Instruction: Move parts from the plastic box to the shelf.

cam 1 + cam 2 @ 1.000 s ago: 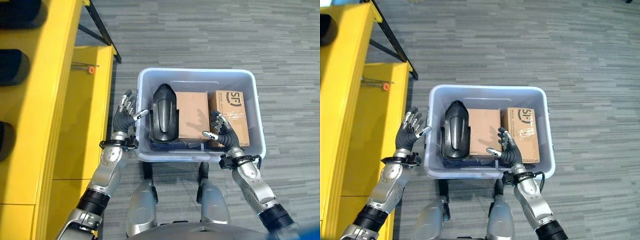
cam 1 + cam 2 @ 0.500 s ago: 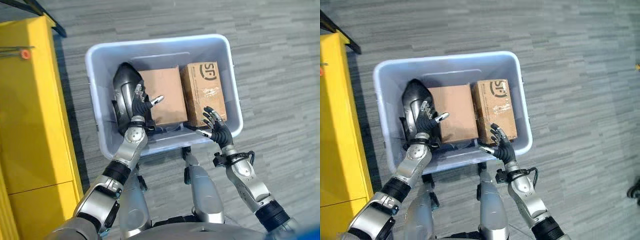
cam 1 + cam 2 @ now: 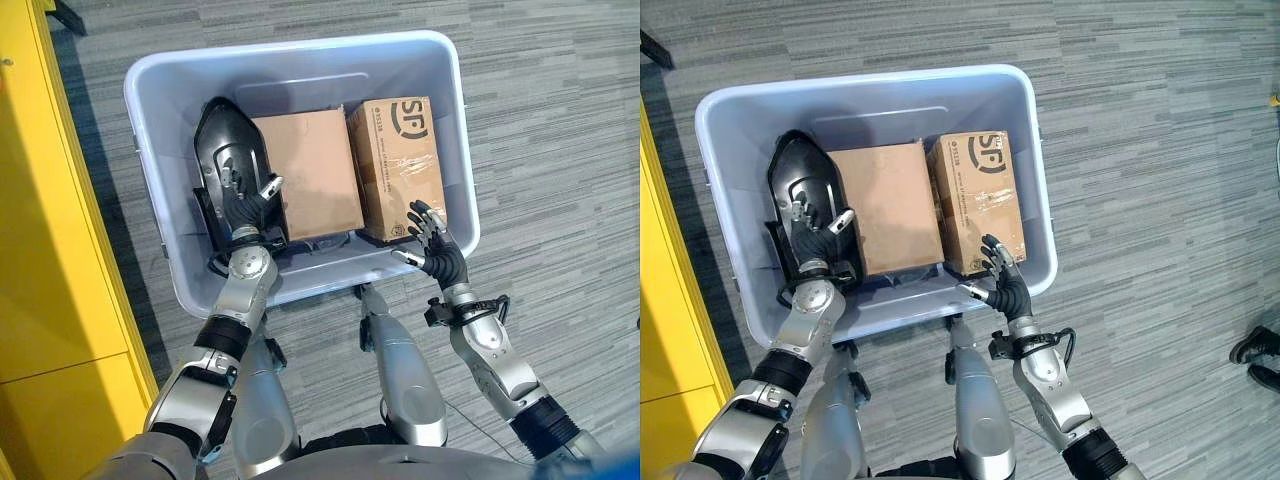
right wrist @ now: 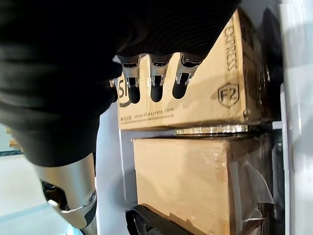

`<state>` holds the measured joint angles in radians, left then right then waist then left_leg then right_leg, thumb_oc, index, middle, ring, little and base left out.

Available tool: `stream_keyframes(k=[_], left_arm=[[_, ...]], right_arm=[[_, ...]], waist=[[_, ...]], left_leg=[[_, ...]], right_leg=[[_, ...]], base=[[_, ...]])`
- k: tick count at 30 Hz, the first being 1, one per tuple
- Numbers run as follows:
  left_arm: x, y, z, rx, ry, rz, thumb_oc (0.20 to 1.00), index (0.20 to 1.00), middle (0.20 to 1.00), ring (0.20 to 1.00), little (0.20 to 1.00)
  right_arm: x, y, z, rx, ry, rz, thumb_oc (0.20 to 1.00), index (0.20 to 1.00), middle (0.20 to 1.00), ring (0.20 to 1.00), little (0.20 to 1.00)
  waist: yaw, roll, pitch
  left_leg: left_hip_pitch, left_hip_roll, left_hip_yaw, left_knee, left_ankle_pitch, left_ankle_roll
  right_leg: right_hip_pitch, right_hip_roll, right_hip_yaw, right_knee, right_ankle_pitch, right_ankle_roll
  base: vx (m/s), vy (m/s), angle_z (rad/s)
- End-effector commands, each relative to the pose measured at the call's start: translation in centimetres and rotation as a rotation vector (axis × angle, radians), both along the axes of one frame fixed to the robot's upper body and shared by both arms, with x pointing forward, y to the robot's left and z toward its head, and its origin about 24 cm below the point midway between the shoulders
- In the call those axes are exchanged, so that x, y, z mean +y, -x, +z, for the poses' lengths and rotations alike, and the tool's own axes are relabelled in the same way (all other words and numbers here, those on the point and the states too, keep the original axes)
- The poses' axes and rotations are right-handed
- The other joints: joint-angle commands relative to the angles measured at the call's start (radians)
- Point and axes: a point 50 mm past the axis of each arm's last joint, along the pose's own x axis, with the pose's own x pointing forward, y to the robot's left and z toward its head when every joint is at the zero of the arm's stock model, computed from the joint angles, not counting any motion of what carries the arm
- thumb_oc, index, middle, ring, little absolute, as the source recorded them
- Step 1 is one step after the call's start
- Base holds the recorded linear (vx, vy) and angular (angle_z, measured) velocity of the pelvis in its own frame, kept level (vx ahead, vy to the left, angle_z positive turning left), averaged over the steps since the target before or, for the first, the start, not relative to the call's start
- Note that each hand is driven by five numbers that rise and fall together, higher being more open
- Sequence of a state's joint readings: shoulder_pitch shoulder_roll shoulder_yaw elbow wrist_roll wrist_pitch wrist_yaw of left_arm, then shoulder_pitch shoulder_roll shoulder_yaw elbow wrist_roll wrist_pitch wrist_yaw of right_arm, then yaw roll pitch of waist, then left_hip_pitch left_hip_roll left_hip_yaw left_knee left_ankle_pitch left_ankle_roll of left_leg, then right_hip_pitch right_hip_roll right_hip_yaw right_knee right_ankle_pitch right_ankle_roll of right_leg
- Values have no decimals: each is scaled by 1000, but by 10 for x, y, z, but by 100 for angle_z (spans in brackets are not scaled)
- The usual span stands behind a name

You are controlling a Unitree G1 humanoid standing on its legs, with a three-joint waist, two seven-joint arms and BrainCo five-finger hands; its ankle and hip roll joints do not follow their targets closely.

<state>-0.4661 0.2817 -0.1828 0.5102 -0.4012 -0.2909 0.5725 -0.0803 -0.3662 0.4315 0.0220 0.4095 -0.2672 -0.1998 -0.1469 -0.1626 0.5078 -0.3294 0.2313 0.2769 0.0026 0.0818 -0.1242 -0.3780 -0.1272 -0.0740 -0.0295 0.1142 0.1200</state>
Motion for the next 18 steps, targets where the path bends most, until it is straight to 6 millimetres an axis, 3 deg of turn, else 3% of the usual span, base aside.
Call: stream_keyframes(k=[1, 6, 7, 8, 9, 15, 18], left_arm=[[7, 3, 15, -94, -44, 36, 1000, 1000, 1000, 1000, 1000], [0, -5, 15, -73, -64, 34, 1000, 1000, 1000, 1000, 1000], [-2, -6, 12, -54, -69, 27, 1000, 1000, 1000, 1000, 1000], [-3, -8, 12, -49, -72, 27, 1000, 1000, 1000, 1000, 1000], [-7, -10, 10, -31, -82, 11, 1000, 1000, 1000, 1000, 1000], [-47, -10, 0, 0, -47, -177, 1000, 1000, 1000, 1000, 1000], [-51, -8, -1, 2, -31, -204, 1000, 1000, 1000, 1000, 1000]], right_arm=[[-7, 5, 23, -125, -61, -22, 1000, 1000, 1000, 1000, 1000], [-5, 6, 24, -132, -70, -11, 1000, 1000, 1000, 1000, 1000], [-5, 7, 24, -130, -70, -9, 1000, 1000, 1000, 1000, 1000], [-5, 7, 24, -132, -73, -7, 1000, 1000, 1000, 1000, 1000], [-4, 7, 24, -128, -71, -1, 1000, 1000, 1000, 1000, 1000], [-3, 5, 25, -129, -65, -5, 1000, 1000, 1000, 1000, 1000], [-3, 4, 25, -129, -63, -7, 1000, 1000, 1000, 1000, 1000]], waist=[[12, -33, -17], [4, -48, -6], [1, -48, -5], [-1, -56, -1], [-5, -56, -1], [-12, -57, 10], [-11, -53, 9]], left_leg=[[-13, 72, -33, 72, 16, -38], [-31, 70, -37, 77, 13, -38], [-23, 75, -42, 78, -9, -47], [-34, 71, -36, 80, 12, -39], [-23, 75, -39, 81, -10, -48], [-21, 76, -35, 72, -6, -47], [-21, 74, -34, 70, -5, -47]], right_leg=[[-27, -80, -29, 35, 67, 70], [-39, -78, -29, 34, 71, 69], [-30, -73, -30, 33, 56, 76], [-44, -76, -27, 34, 74, 70], [-36, -70, -25, 34, 59, 77], [-48, -66, -14, 39, 60, 75], [-50, -66, -14, 40, 60, 74]], base=[[-17, -16, 9], [-11, -9, 6], [-24, -8, 5], [49, 12, 2], [0, 0, 0], [8, 4, 0], [0, 0, 0]])
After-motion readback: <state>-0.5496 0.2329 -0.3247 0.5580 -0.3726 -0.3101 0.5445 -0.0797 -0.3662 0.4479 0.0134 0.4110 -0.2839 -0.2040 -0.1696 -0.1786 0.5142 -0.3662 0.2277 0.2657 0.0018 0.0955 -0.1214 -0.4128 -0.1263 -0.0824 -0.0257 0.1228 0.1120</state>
